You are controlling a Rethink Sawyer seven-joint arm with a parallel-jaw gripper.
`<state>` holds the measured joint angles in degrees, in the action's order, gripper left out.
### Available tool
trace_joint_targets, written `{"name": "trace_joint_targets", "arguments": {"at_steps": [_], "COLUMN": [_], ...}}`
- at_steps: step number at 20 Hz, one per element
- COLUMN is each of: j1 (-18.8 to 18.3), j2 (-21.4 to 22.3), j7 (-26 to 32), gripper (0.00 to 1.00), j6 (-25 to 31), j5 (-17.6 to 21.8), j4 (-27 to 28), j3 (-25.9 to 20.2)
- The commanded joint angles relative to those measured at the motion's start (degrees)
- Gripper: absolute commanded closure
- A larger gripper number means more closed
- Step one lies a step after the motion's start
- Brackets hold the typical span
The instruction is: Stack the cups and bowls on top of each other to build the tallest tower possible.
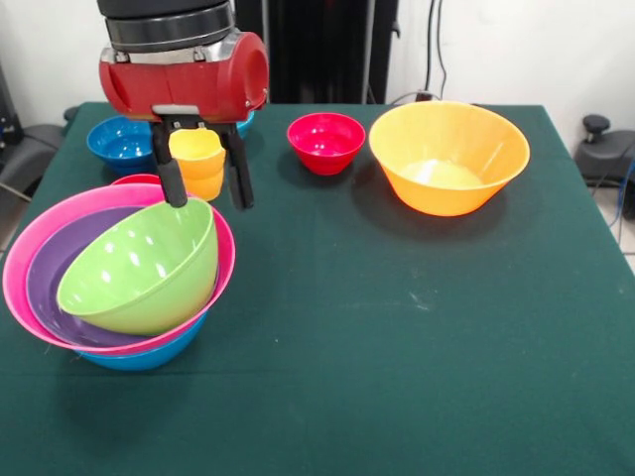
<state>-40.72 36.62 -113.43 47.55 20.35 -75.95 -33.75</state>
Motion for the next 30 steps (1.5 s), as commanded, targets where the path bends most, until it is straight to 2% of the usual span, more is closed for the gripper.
{"name": "trace_joint_targets", "arguments": {"at_steps": [1, 11, 16, 25, 30], "j1": [-0.84, -3.04, -2.82, -2.68, -2.71], "j2": [-3.25, -5.41, -6.43, -11.05, -11.50], "j7": [11.92, 13.76, 13.62, 13.08, 12.86], "gripper": [0.00, 0.00, 0.00, 0.00, 0.00], "j6": [1.60, -0.07, -0.54, -4.56, -5.08], "j5": [3.63, 5.10, 5.57, 6.28, 6.46], "j4": [-5.44, -6.67, -5.93, -4.66, -4.49], "j3": [-0.53, -1.12, -1.59, -2.69, -2.86]}}
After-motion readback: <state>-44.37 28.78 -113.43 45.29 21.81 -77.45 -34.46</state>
